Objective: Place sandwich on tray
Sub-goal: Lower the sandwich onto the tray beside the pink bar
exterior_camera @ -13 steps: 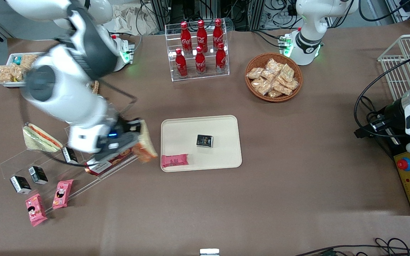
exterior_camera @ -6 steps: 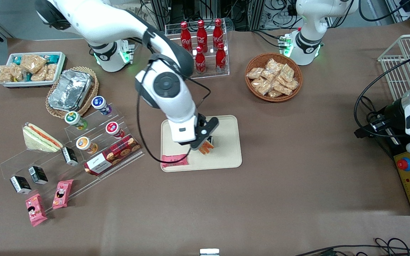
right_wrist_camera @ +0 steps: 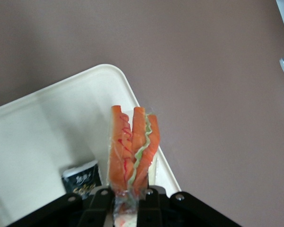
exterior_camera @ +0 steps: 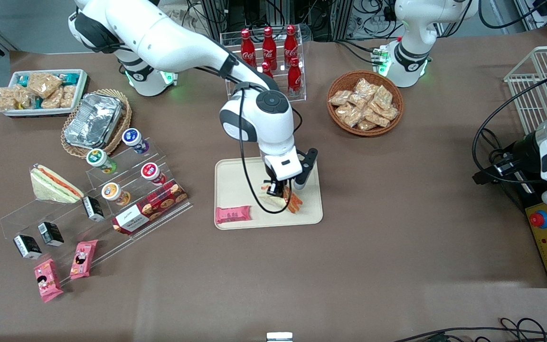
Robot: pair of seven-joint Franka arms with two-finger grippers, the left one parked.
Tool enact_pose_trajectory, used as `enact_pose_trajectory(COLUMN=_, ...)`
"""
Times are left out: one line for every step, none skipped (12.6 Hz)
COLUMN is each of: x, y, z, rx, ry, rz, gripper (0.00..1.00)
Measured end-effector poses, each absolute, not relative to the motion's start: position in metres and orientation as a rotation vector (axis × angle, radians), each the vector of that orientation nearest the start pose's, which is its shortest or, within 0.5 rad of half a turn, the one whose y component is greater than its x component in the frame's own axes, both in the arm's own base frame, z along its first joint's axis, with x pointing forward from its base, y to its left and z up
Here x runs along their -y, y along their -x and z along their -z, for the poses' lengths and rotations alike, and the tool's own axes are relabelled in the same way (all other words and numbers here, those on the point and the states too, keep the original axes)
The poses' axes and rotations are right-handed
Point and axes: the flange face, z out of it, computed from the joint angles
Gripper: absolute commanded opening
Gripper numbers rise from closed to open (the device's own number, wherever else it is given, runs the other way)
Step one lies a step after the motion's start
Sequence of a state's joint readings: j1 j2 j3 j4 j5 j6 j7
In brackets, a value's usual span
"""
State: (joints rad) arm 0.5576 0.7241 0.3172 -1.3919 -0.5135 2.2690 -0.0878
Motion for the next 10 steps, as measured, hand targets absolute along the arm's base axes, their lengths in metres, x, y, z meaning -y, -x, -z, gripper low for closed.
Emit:
enact_pose_trajectory(x=-0.529, y=-0.531, z=-0.299, rx=1.81, ry=2.702, rz=0.441, gripper=0.0)
enact_pose_trajectory(x=-0.528, y=-0.534, z=-0.285, rx=1.85, ry=2.692, rz=0.452, gripper=0.0)
enact_pose_trajectory(x=-0.527, y=-0.534, z=-0.272, rx=1.893, ry=2.684, rz=0.461, gripper=0.0)
enact_pose_trajectory(x=-0.528, y=-0.534, z=-0.261, rx=1.93, ry=2.674, rz=0.465, gripper=0.0)
enact_pose_trajectory(x=-0.528, y=-0.533, z=-0.252, rx=1.959, ry=2.664, rz=0.468, gripper=0.0)
enact_pose_trajectory(x=-0.529, y=-0.532, z=-0.246, rx=1.977, ry=2.653, rz=0.475, gripper=0.0)
enact_pose_trajectory(x=-0.53, y=-0.532, z=-0.243, rx=1.985, ry=2.648, rz=0.478, gripper=0.3)
enact_pose_trajectory(x=-0.53, y=-0.532, z=-0.243, rx=1.984, ry=2.646, rz=0.481, gripper=0.98)
enact_pose_trajectory(x=-0.53, y=-0.533, z=-0.244, rx=1.981, ry=2.646, rz=0.486, gripper=0.99)
enact_pose_trajectory(x=-0.529, y=-0.535, z=-0.246, rx=1.973, ry=2.649, rz=0.492, gripper=0.99)
